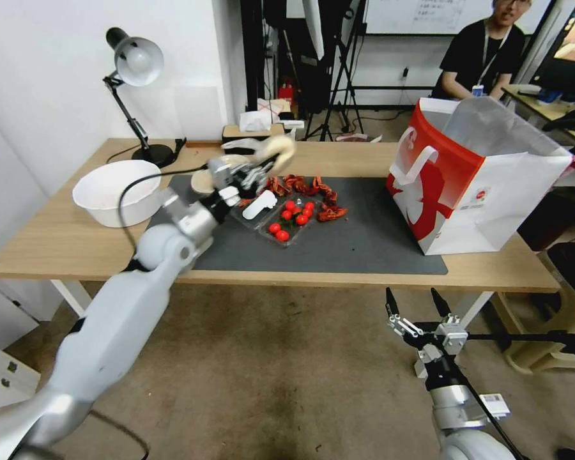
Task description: Pick up the trash from the table and place it into the takeout bag.
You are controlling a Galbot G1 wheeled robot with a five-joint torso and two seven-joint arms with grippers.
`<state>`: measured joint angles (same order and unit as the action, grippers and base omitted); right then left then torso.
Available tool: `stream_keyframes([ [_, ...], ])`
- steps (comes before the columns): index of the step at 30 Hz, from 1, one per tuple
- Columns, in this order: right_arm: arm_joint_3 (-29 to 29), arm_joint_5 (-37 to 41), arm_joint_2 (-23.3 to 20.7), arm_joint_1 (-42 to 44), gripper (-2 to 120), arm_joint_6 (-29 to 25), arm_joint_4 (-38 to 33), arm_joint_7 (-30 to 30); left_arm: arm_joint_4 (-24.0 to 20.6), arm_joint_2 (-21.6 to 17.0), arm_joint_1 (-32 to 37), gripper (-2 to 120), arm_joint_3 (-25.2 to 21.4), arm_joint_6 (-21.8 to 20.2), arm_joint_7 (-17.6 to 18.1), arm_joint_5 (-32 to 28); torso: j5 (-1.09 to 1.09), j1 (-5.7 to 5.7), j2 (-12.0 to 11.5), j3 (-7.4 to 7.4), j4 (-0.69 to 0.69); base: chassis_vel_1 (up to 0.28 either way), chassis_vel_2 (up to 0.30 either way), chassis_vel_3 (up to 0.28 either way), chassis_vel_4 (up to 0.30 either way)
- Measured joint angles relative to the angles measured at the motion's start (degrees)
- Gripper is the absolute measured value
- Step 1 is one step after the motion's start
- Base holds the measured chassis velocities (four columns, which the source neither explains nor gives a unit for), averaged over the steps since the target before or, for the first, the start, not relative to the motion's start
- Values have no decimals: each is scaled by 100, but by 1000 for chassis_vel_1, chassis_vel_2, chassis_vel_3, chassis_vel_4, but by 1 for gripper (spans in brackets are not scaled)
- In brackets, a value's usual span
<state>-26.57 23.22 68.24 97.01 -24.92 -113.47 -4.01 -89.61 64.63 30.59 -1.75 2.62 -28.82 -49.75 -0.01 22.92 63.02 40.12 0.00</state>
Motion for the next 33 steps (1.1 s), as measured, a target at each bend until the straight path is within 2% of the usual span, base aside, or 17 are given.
stream_keyframes([
  [3, -52, -53, 5, 65, 100, 10, -91, 4, 310, 212, -682, 5, 442, -8, 20, -94, 2, 1, 0, 0, -1, 0, 0, 0, 0],
  [5, -60, -60, 7, 72, 100, 11, -96, 5, 361, 250, -794, 5, 518, -8, 27, -120, 2, 0, 0, 0, 0, 0, 0, 0, 0],
  [7, -95, -93, 24, 106, 100, 16, -114, 7, 616, 448, -1249, 5, 822, -11, 44, -189, 2, 0, 0, 0, 0, 0, 0, 0, 0],
  [13, -139, -123, 47, 147, 100, 18, -155, 7, 1020, 764, -1815, 5, 1198, -15, 54, -204, 2, 0, 0, 0, 0, 0, 0, 0, 0],
  [17, -194, -134, 48, 187, 100, 19, -188, 8, 1474, 1110, -2255, 5, 1472, -192, 41, -174, 2, 0, 0, 0, 1, 0, 0, 0, 0],
  [19, -202, -139, 48, 196, 100, 19, -191, 8, 1755, 1336, -2470, 5, 1609, -256, 106, -22, 2, 0, 0, 0, 0, 0, 0, 0, 0],
  [20, -202, -139, 48, 196, 100, 19, -191, 8, 1755, 1336, -2470, 5, 1609, -256, 106, -22, 2, 0, 0, 0, 0, 0, 0, 0, 0],
  [23, -218, -144, 47, 197, 100, 20, -191, 8, 2149, 1656, -2805, 5, 1814, -315, 327, 144, 3, 1, 0, -1, 0, 0, 0, 0, 0],
  [28, -245, -144, 44, 209, 100, 19, -191, 10, 2408, 1862, -3071, 5, 2021, -358, 455, 293, 2, 0, 0, -1, 0, 0, 0, 0, 0],
  [31, -255, -144, 42, 211, 100, 16, -179, 13, 2641, 2029, -3274, 5, 2210, -353, 483, 539, 2, 0, 0, -1, 0, 0, 0, 0, 0],
  [33, -264, -142, 40, 201, 100, 11, -158, 14, 2917, 2197, -3448, 5, 2379, -240, 458, 937, 2, 0, 0, -1, 0, 0, 0, 0, 0],
])
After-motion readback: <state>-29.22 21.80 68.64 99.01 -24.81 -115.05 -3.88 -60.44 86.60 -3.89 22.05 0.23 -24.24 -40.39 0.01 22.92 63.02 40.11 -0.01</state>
